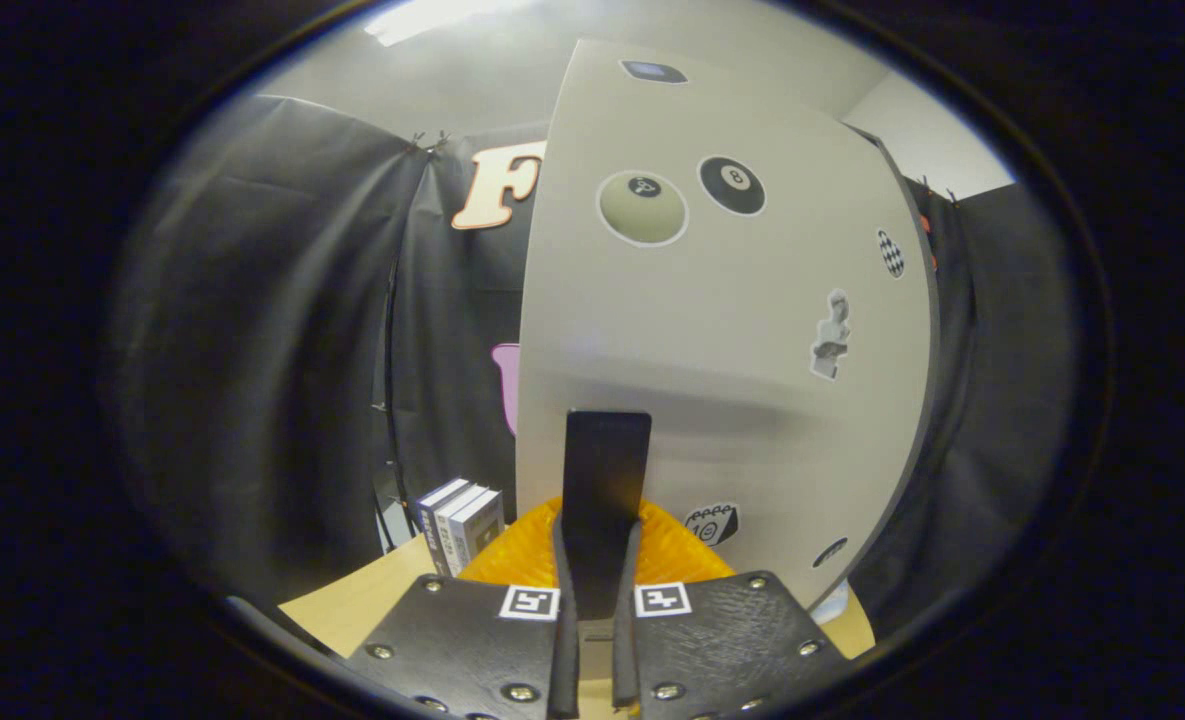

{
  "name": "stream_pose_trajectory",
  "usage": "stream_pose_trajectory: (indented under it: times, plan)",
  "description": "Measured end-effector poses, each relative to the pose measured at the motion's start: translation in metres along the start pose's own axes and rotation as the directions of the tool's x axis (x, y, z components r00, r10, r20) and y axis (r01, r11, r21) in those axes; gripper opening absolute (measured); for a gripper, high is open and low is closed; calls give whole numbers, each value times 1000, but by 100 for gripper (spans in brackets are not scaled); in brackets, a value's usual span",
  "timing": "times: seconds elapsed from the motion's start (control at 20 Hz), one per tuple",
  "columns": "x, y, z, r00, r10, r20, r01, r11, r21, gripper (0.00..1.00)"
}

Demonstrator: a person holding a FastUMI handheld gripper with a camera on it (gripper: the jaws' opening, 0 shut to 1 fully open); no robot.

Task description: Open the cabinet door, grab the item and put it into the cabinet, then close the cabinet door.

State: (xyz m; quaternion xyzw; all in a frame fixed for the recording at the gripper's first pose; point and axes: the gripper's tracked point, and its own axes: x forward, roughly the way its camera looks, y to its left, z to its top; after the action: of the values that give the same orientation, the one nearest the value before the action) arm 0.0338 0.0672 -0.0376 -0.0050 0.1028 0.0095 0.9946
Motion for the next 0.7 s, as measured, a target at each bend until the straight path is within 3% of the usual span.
stream_pose_trajectory:
  times: [0.35, 0.7]
  plan:
    - [-22, -8, -2, 999, 46, -22, -46, 999, -2, 13]
    - [-41, -19, -5, 1000, 10, -29, -10, 1000, 12, 13]
